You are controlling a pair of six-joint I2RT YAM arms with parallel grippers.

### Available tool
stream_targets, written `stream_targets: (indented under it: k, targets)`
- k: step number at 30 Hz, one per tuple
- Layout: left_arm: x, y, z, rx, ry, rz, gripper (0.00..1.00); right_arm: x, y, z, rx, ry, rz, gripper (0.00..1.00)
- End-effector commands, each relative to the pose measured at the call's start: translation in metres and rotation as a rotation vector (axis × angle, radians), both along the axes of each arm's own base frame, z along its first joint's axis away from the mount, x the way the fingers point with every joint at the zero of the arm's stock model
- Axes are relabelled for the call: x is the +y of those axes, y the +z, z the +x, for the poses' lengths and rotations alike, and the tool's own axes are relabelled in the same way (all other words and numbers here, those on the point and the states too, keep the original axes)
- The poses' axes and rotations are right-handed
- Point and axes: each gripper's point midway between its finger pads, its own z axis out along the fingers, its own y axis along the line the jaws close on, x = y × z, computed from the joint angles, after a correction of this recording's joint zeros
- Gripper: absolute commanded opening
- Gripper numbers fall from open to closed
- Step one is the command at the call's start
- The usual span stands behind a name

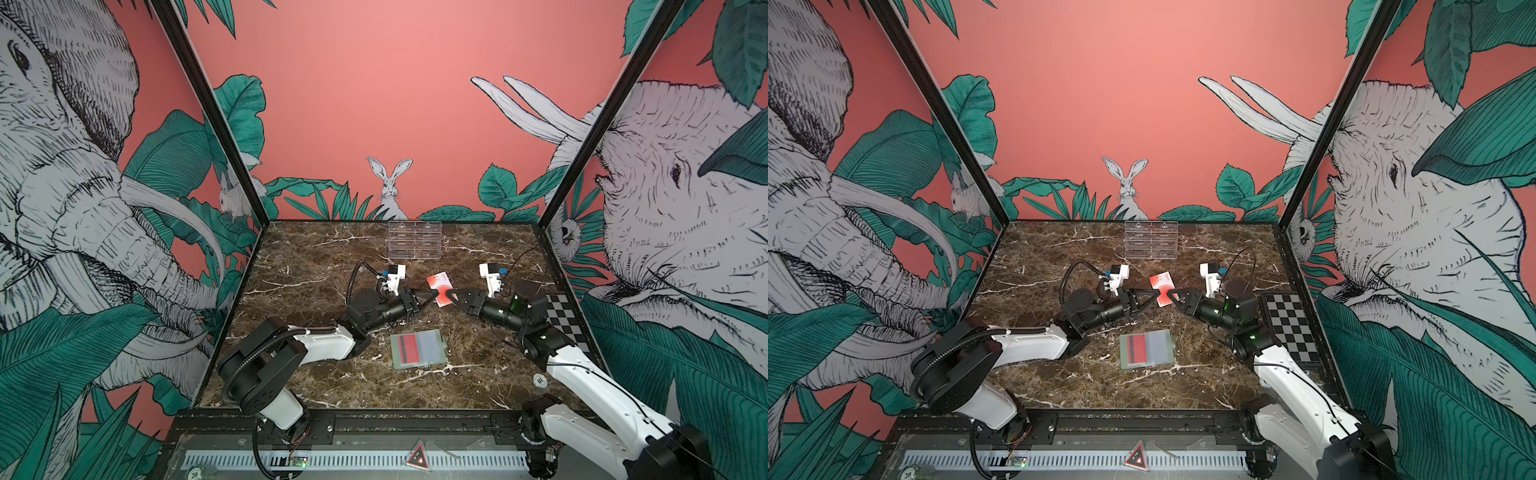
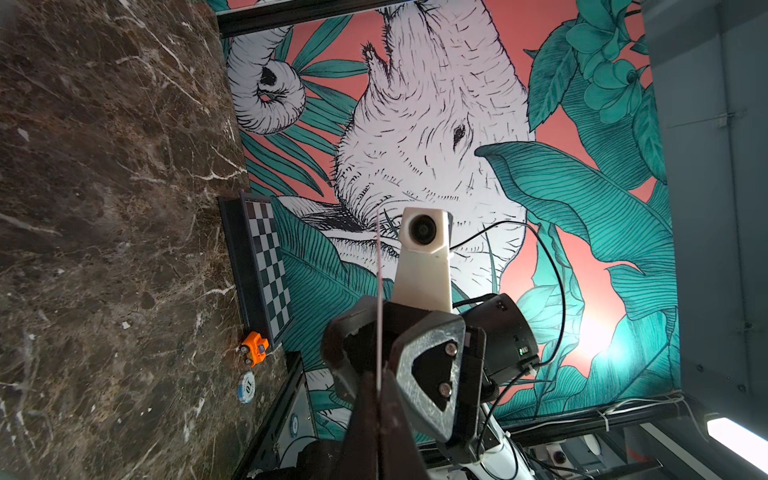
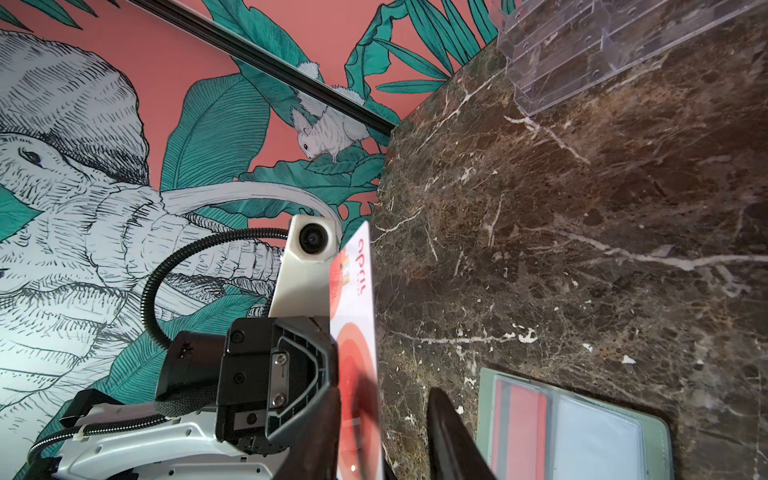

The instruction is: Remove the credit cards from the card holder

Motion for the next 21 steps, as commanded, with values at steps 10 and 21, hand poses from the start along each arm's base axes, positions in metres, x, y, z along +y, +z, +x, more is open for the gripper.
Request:
stream_targets:
  k: [10,21]
  targets:
    - [-0.004,0.011,-0.002,-0.026,-0.019,-0.071,0.26,0.003,0.018,-0.007,-0.047,0.043,0.080,0.00]
    - [0.020,0.001,0.010,-0.118,0.046,0.168,0.93,-0.011,0.003,-0.022,-0.043,0.039,-0.022,0.00]
